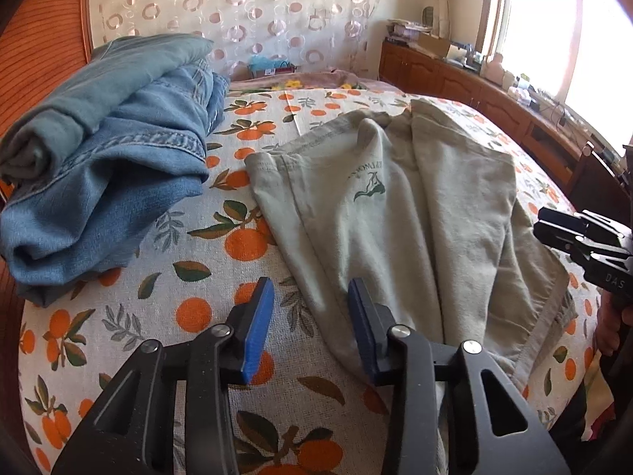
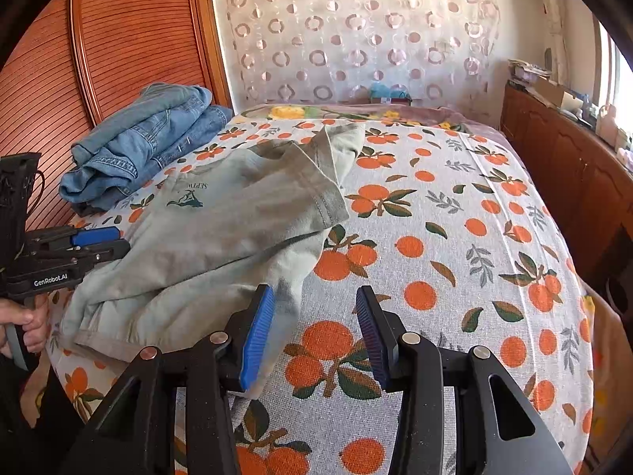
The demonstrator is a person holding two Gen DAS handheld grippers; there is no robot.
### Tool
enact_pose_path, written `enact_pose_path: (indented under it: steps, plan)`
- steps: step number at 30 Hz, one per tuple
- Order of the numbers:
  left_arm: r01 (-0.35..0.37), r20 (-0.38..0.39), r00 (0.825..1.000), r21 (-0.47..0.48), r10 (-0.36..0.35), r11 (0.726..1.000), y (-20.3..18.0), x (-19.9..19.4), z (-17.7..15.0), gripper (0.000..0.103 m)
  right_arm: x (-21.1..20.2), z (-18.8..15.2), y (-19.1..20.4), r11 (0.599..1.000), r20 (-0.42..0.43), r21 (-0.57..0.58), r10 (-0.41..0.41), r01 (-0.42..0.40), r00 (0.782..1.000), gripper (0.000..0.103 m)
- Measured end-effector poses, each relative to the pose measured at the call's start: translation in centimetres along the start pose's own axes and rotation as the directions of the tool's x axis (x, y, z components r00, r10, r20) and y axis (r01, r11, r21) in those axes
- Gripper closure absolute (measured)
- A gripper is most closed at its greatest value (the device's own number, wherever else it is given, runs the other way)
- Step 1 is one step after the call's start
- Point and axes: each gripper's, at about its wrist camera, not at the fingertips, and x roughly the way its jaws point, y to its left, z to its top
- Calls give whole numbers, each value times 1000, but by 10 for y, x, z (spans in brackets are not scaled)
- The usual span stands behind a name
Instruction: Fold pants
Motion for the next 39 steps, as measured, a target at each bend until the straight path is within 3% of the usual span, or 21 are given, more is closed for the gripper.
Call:
enact_pose_path:
  steps: [6,11,19,22,25,27,28,39]
  plan:
    - [22,2,1000,20,-22,1000,-4,0,-1,96,0,-5,-10,1000,6,14,7,-7,1000,58]
    - [-72,31,997,-1,72,997,9,-5,2,100,-2,-6,-12,1000,8,16,5,-5,1000,58]
    - [-47,57,997,-4,48,999,15,-21,6,100,-3,-7,-14,1000,11,28,1,-1,1000,58]
    - [-10,62,998,0,10,1000,5,-24,12,91,-2,-7,-17,999,8,36,4,-5,1000,58]
    - [14,64,998,20,-15,1000,-8,-26,14,76,-4,-6,-18,999,10,39,8,-8,1000,58]
    - [38,67,997,31,-40,999,-15,-26,14,59,-4,-5,-20,999,3,45,10,-10,1000,58]
    - [50,70,996,36,-52,998,-19,-27,13,56,-4,-5,-21,999,2,49,12,-12,1000,58]
    - [104,52,993,70,-108,992,-47,-49,-30,56,-7,-5,-23,998,12,57,14,-14,1000,58]
